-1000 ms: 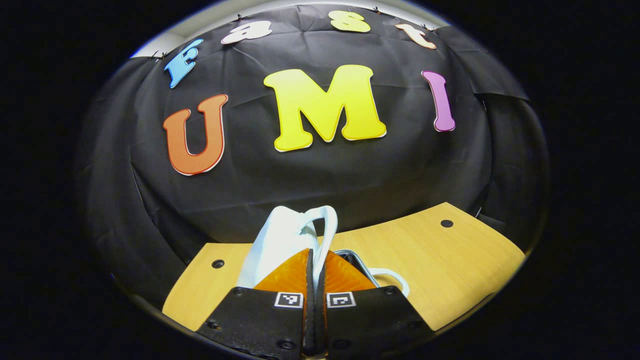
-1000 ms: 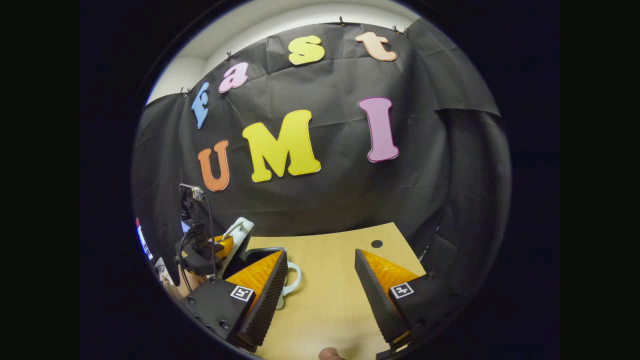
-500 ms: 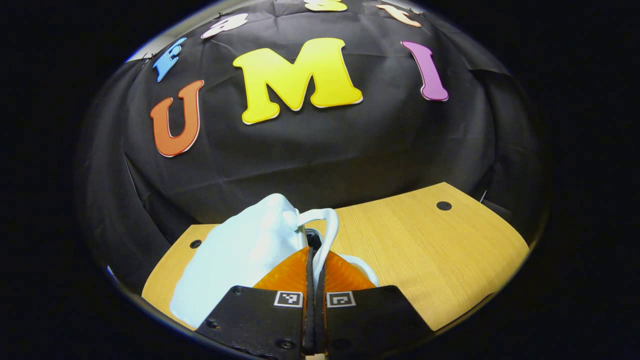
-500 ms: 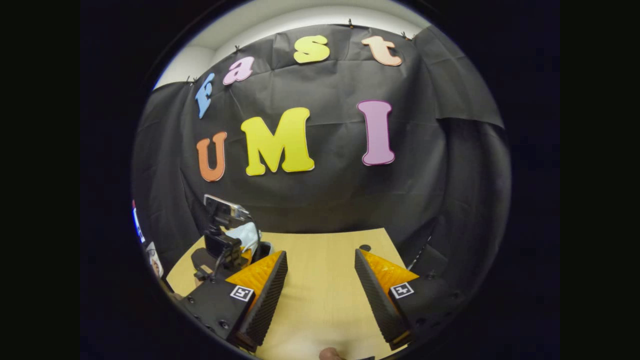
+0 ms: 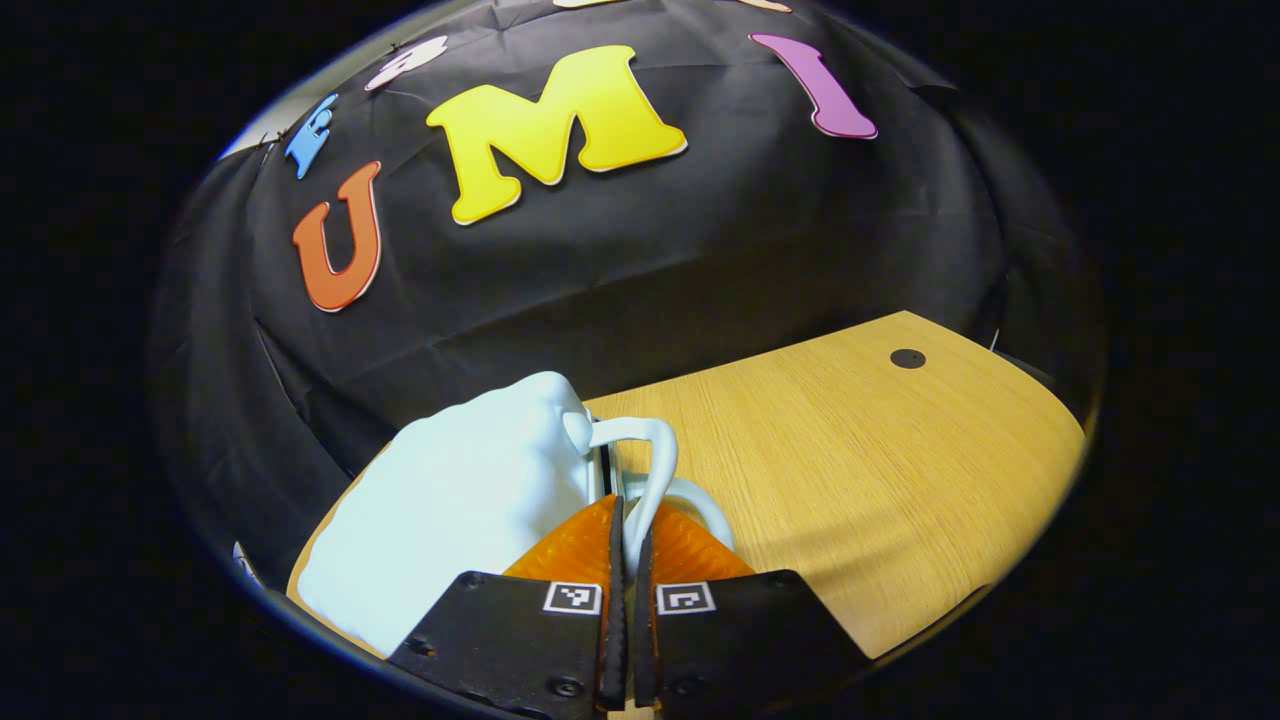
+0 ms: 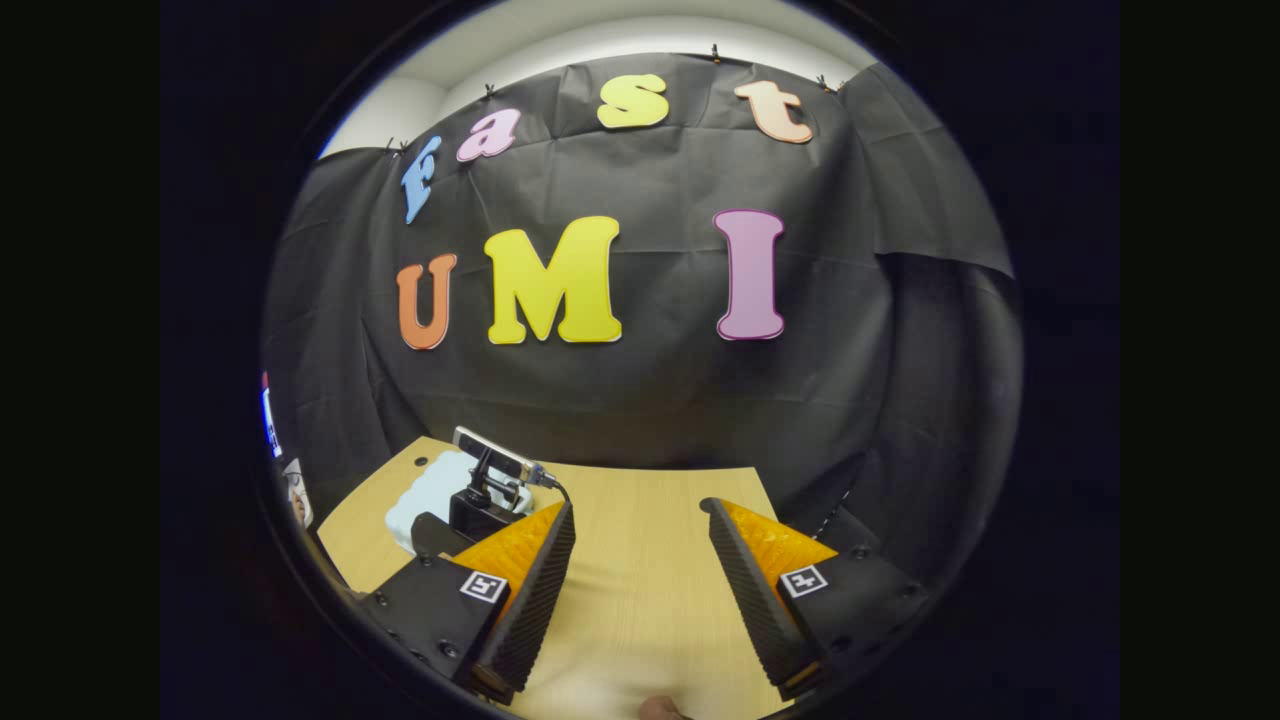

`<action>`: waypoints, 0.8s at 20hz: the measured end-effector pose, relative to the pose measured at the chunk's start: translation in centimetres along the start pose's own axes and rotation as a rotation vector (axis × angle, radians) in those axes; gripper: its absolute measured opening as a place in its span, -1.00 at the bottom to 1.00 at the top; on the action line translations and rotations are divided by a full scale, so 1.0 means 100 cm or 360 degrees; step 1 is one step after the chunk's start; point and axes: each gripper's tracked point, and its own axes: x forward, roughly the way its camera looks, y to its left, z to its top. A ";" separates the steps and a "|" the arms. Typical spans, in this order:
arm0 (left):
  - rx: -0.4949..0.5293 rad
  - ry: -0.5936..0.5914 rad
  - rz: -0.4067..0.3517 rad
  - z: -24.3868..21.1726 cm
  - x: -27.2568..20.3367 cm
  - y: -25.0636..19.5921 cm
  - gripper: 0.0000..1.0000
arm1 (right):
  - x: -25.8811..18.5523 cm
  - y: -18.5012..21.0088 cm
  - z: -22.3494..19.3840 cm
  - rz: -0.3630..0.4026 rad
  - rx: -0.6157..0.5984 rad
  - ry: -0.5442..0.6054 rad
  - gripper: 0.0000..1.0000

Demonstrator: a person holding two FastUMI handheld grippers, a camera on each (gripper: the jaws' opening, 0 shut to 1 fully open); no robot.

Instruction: First open the suitcase, pack the skin care products into it, and then close the suitcase.

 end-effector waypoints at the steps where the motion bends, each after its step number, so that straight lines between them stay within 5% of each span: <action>1: 0.0023 0.0006 0.0011 -0.001 0.001 -0.001 -0.87 | 0.000 -0.001 -0.001 0.0000 0.0001 0.0003 0.61; 5: -0.0076 0.0019 -0.0194 0.002 -0.004 -0.023 -0.41 | 0.000 -0.002 0.006 -0.0003 -0.0006 -0.0014 0.60; 6: -0.0166 -0.0014 -0.0263 0.012 -0.012 -0.032 -0.18 | -0.001 0.000 0.010 -0.0005 -0.0019 -0.0032 0.60; 8: -0.0306 -0.0131 -0.0287 0.046 -0.032 -0.017 0.65 | -0.002 0.005 0.021 -0.0010 -0.0054 -0.0074 0.60; 12: -0.0418 -0.0261 -0.0231 0.096 -0.089 0.049 0.94 | 0.001 0.024 0.042 -0.0020 -0.0049 -0.0156 0.60; 16: -0.0436 -0.0310 -0.0186 0.113 -0.147 0.115 0.96 | 0.011 0.061 0.048 -0.0007 -0.0012 -0.0188 0.56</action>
